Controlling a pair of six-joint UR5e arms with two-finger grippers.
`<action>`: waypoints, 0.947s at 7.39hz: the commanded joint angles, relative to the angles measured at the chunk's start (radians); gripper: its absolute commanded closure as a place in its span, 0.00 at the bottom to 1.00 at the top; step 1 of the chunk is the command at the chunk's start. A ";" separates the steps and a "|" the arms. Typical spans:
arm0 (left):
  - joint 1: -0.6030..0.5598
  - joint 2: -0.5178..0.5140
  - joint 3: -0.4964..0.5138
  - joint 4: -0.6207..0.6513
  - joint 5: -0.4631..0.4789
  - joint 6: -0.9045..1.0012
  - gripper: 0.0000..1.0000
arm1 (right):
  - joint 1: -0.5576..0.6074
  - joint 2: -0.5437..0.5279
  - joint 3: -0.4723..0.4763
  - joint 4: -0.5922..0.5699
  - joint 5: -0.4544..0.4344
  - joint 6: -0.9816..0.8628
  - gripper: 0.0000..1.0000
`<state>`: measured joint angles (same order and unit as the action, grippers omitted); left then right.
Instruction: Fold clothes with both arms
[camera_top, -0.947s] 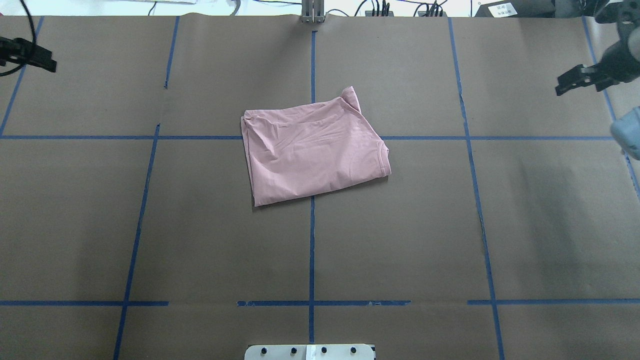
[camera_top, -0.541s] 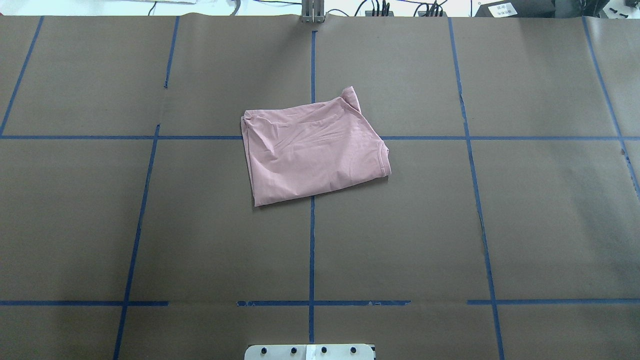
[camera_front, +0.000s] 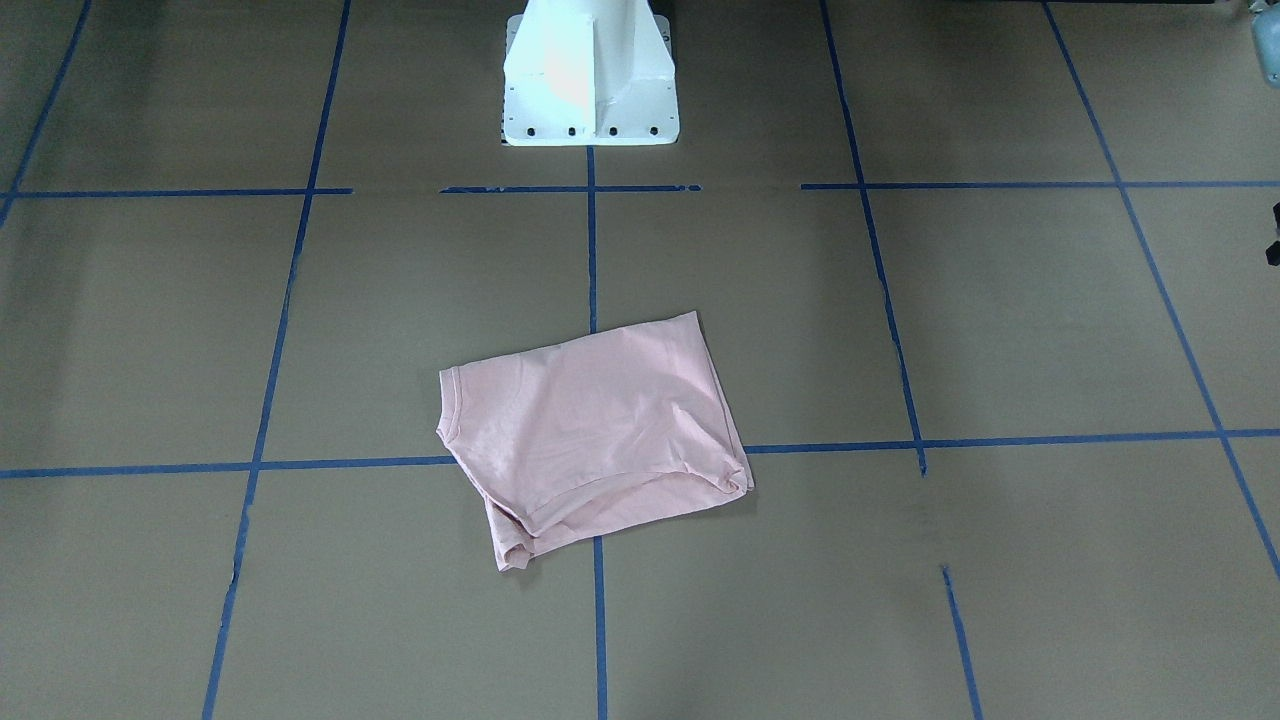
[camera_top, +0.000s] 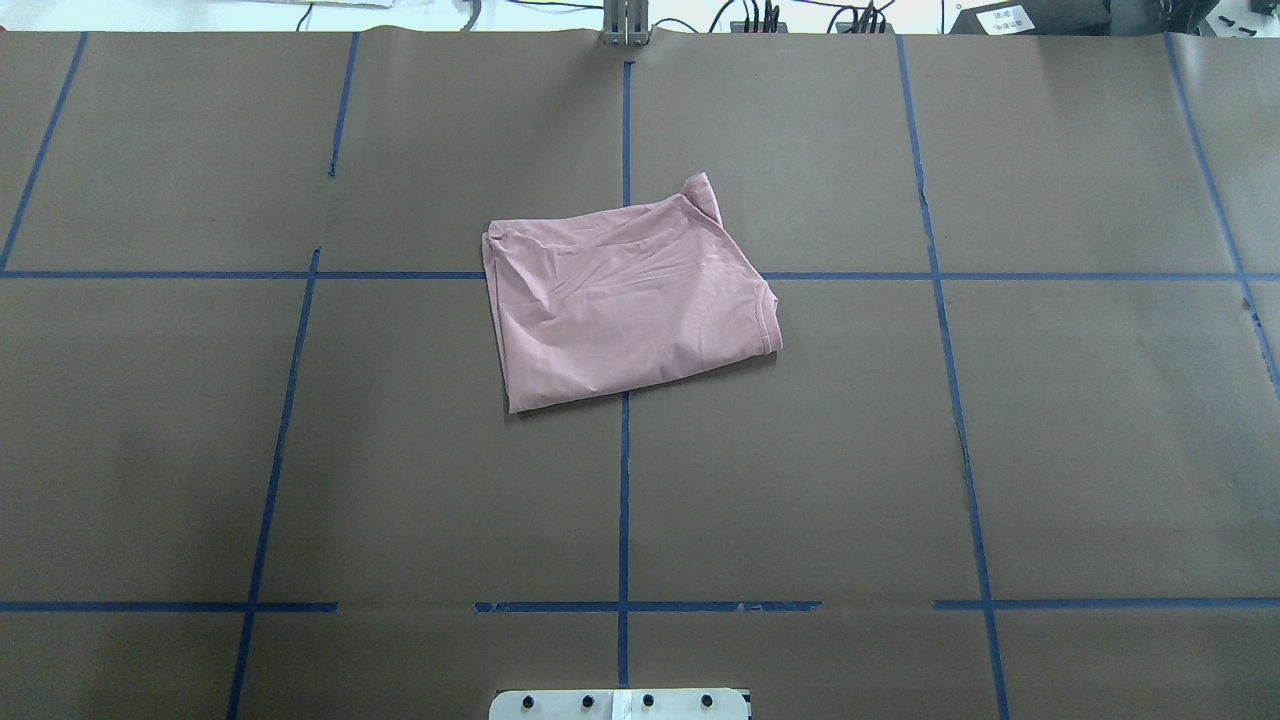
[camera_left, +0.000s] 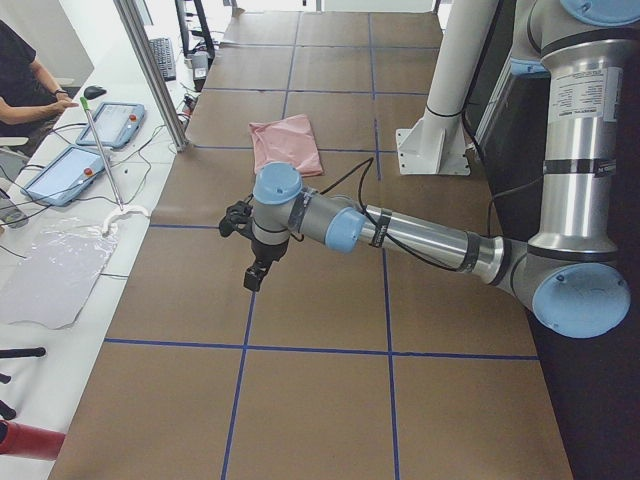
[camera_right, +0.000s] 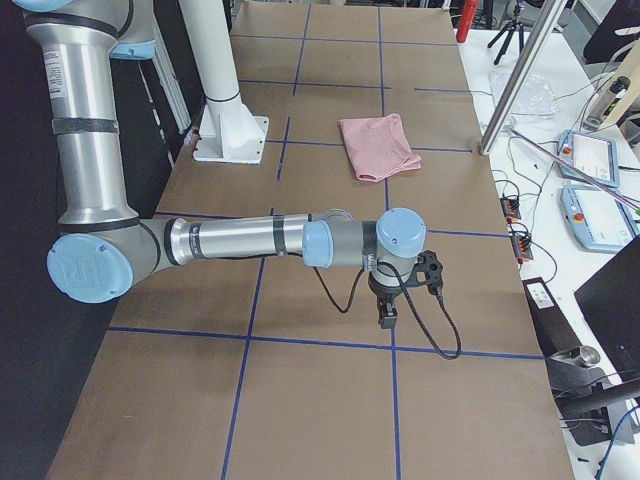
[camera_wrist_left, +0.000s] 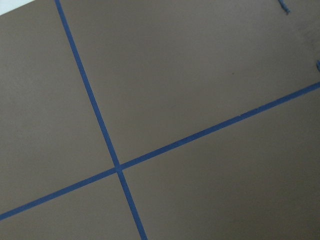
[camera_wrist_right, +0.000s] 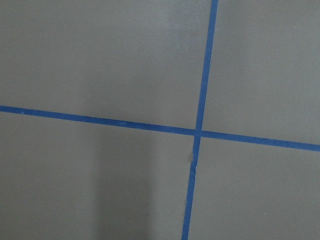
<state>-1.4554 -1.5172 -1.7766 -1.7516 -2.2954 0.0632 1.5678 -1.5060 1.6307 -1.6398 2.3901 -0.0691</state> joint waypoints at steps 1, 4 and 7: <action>0.001 -0.006 0.165 -0.009 -0.001 0.015 0.00 | -0.003 -0.011 0.009 -0.005 -0.002 0.002 0.00; -0.020 -0.006 0.161 0.100 -0.006 0.102 0.00 | -0.003 -0.003 0.001 -0.012 -0.002 0.005 0.00; -0.088 -0.038 0.117 0.201 -0.006 0.121 0.00 | -0.003 -0.010 -0.002 -0.015 0.003 0.021 0.00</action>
<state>-1.5234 -1.5487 -1.6368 -1.5901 -2.3002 0.1792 1.5647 -1.5122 1.6305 -1.6542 2.3911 -0.0602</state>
